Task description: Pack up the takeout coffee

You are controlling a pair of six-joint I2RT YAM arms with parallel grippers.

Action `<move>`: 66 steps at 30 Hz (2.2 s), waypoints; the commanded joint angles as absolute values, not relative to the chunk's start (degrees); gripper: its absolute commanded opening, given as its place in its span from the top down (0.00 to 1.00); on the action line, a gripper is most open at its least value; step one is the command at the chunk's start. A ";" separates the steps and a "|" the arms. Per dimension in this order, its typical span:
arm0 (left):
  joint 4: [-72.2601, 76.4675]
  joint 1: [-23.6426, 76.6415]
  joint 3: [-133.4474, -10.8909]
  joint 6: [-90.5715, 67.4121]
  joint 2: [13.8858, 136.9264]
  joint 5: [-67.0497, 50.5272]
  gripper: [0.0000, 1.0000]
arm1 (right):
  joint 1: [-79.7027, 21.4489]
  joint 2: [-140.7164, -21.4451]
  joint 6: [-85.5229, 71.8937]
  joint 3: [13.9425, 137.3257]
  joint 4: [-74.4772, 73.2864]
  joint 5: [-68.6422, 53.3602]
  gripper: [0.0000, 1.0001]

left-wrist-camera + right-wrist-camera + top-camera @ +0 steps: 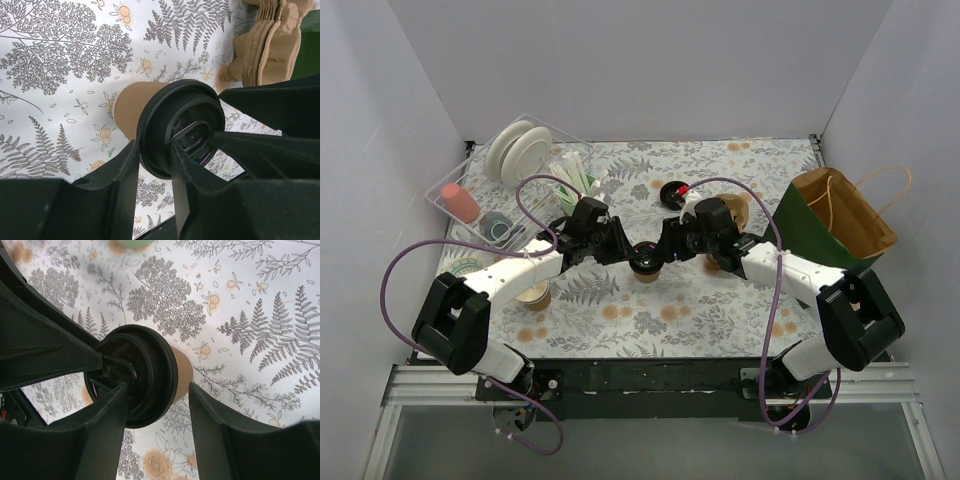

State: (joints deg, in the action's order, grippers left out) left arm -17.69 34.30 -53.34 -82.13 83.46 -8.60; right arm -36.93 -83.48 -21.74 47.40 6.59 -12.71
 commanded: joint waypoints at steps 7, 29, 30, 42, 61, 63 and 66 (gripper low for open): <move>-26.98 34.89 -52.73 -79.37 87.89 -8.35 0.74 | -37.44 -85.17 -16.79 59.85 -8.08 -11.96 0.42; -28.48 34.89 -61.26 -78.40 88.15 -12.22 0.45 | -38.76 -84.11 -13.45 62.40 -11.69 -7.74 0.62; -28.48 34.89 -61.43 -78.49 87.72 -12.22 0.44 | -38.93 -83.94 -13.36 62.49 -11.95 -7.56 0.64; -24.70 34.89 -63.81 -78.66 82.97 -15.91 0.36 | -39.72 -82.97 -12.83 63.19 -13.27 -6.24 0.67; -21.27 34.89 -56.61 -79.54 83.67 -10.72 0.51 | -42.36 -84.90 -14.06 59.42 -13.97 -2.29 0.75; -20.57 34.89 -54.94 -79.89 84.02 -10.29 0.51 | -42.45 -85.87 -14.67 57.66 -13.97 -1.06 0.76; -20.39 34.89 -53.44 -80.16 84.55 -9.76 0.52 | -42.71 -85.87 -15.12 56.87 -14.59 -0.35 0.77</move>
State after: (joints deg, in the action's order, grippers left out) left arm -21.41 34.68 -55.42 -80.14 84.49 -11.81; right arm -42.17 -84.64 -14.28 58.98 -12.36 -3.22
